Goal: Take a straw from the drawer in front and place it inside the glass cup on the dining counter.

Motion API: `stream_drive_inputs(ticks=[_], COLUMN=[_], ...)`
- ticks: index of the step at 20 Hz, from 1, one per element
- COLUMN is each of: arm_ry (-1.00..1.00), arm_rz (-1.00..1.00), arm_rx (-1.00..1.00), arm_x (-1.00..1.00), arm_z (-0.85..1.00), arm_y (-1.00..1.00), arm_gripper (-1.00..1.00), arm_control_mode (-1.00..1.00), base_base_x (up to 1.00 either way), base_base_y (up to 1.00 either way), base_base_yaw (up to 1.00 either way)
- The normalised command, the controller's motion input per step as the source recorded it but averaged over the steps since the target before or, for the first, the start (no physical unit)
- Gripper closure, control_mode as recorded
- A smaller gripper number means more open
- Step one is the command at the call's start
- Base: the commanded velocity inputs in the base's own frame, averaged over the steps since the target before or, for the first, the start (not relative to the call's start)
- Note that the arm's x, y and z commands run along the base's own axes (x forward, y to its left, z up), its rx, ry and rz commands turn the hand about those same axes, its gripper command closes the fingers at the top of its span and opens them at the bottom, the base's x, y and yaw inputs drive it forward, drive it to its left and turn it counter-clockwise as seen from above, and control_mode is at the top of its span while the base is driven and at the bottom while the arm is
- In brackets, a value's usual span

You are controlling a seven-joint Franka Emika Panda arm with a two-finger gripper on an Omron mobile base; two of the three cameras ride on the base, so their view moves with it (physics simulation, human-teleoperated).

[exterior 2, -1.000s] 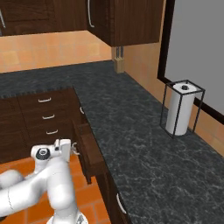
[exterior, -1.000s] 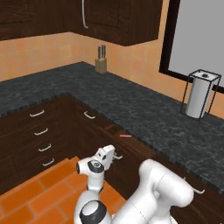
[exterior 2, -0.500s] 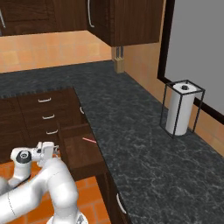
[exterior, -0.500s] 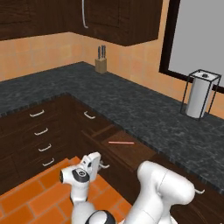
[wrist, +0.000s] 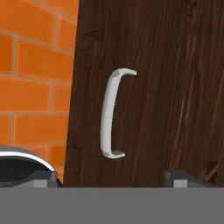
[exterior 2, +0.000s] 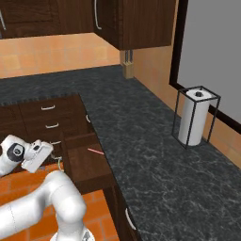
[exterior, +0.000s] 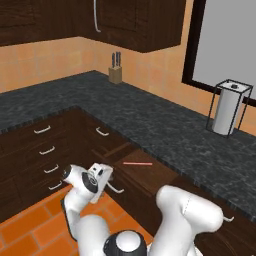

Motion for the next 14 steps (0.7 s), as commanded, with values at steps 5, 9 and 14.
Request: stream_drive_inputs(ticks=[5,9,14], arm_ry=[0.0,0.0,0.01], arm_rz=[-0.01,-0.06,-0.04], arm_rx=[0.38,0.25,0.14], arm_x=[-0.21,0.27,0.57], arm_z=[1.0,0.94,0.37], arm_y=[-0.47,-0.67,-0.37], arm_gripper=[-1.0,-1.0,-1.0], arm_control_mode=[-1.0,-1.0,-1.0], base_base_x=[0.0,0.0,0.0], base_base_y=[0.0,0.0,0.0], base_base_yaw=[0.0,0.0,0.0])
